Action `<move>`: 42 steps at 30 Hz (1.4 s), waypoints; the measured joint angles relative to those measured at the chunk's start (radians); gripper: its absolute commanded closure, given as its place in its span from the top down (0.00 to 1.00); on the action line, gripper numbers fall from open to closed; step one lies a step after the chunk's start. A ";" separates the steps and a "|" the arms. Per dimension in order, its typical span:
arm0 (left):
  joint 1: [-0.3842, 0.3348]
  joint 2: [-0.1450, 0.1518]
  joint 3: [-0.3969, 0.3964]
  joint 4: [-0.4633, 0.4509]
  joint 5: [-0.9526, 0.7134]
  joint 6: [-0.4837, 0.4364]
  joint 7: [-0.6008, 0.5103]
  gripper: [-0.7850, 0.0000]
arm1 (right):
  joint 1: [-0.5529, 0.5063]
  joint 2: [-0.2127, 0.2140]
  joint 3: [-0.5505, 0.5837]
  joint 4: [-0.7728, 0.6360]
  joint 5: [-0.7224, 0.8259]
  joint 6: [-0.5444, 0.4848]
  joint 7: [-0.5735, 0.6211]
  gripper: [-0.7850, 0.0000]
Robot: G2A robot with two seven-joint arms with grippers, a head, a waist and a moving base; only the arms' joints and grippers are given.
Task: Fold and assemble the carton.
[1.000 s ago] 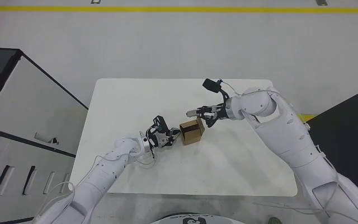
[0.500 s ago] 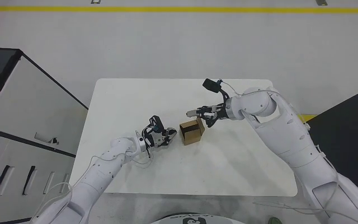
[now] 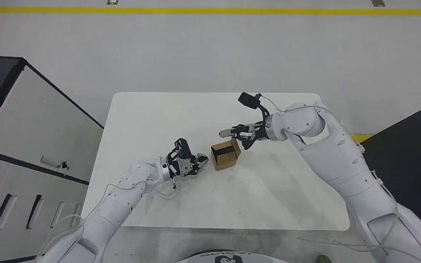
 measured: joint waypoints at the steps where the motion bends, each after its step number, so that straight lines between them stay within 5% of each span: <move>1: 0.000 0.000 0.000 0.000 0.000 0.000 0.000 0.00 | -0.001 0.002 0.007 -0.001 0.002 -0.010 -0.005 1.00; 9: 0.000 0.000 -0.001 0.000 0.000 0.000 0.000 0.00 | -0.020 0.045 0.127 0.013 -0.065 -0.070 0.104 1.00; 13: 0.000 0.000 -0.001 0.000 0.000 0.000 0.000 0.00 | -0.054 0.058 0.150 0.029 -0.087 -0.078 0.131 0.64; 27: 0.017 -0.006 0.007 -0.044 -0.038 0.028 -0.051 0.00 | -0.035 0.048 0.081 0.062 -0.107 -0.068 0.112 0.66; 42: 0.011 -0.016 0.019 -0.042 -0.061 0.048 -0.073 0.00 | 0.003 0.034 0.023 0.056 -0.108 -0.095 0.099 0.44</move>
